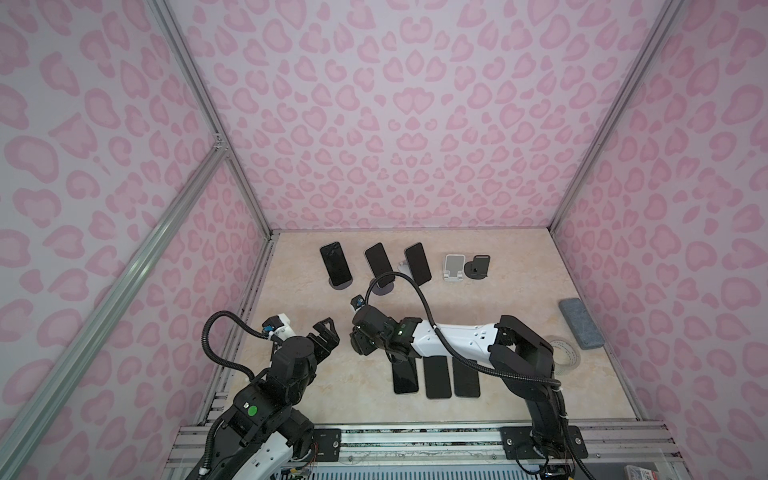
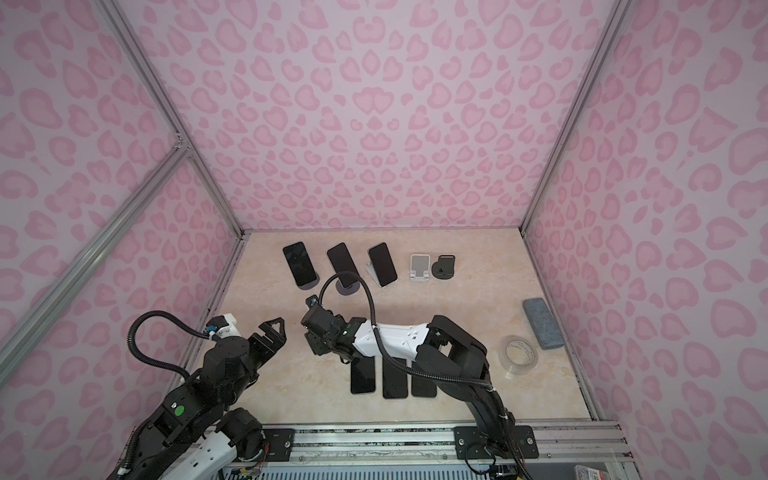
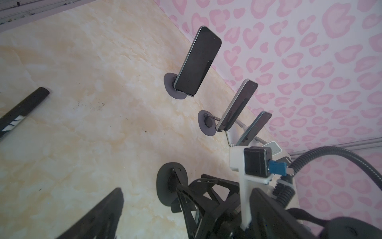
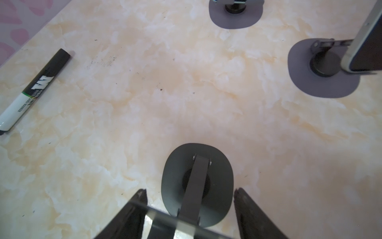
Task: Remove the phone from the phone stand
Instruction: Pick up the phone stand from the center of the table.
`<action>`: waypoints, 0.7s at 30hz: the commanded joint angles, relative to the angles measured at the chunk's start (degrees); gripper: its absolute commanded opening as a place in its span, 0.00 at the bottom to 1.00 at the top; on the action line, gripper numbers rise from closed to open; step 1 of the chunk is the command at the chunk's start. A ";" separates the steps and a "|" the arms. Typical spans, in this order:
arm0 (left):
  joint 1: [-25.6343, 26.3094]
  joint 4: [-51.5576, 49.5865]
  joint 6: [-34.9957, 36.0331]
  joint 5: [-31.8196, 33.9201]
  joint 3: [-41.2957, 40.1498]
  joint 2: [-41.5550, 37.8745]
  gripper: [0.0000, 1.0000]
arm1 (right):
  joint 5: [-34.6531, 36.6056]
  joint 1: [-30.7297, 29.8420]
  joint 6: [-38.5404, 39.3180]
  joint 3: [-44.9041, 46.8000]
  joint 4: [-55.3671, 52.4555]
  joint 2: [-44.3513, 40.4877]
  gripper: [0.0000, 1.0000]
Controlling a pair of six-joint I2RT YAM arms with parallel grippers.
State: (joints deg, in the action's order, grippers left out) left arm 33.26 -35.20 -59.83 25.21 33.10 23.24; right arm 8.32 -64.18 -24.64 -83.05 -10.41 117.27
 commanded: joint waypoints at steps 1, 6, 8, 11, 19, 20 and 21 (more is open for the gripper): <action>-0.04 0.47 0.09 -0.67 -0.12 -0.63 0.98 | 4.15 -0.82 -1.45 -0.36 1.15 0.56 0.64; -0.03 -0.43 0.01 -1.55 -0.80 -1.96 0.98 | 5.75 -2.02 -1.40 -1.51 0.31 1.11 0.62; -0.04 -0.39 -0.28 -1.58 -1.50 -2.79 0.98 | 5.59 -2.09 -1.80 -1.59 -0.38 1.37 0.63; -0.03 -0.18 -0.55 -1.48 -2.22 -3.76 0.98 | 6.26 -2.09 -1.91 -1.59 -0.96 1.58 0.66; -0.03 -0.28 -0.94 -1.73 -2.49 -5.11 0.98 | 14.19 -2.38 -12.11 -10.54 -9.66 5.02 0.93; -0.04 -0.23 -1.11 -1.75 -2.60 -5.36 0.98 | 14.22 -2.80 -13.61 -11.66 -9.96 5.92 0.93; -0.08 -0.05 -1.23 -1.75 -2.75 -5.54 0.97 | 14.35 -3.19 -14.85 -12.59 -10.39 6.75 0.93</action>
State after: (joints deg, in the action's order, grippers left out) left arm 33.26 -35.53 -59.99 23.53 30.59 18.13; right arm 20.10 -66.57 -33.56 -93.95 -16.78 122.02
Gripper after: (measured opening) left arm 0.975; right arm 0.934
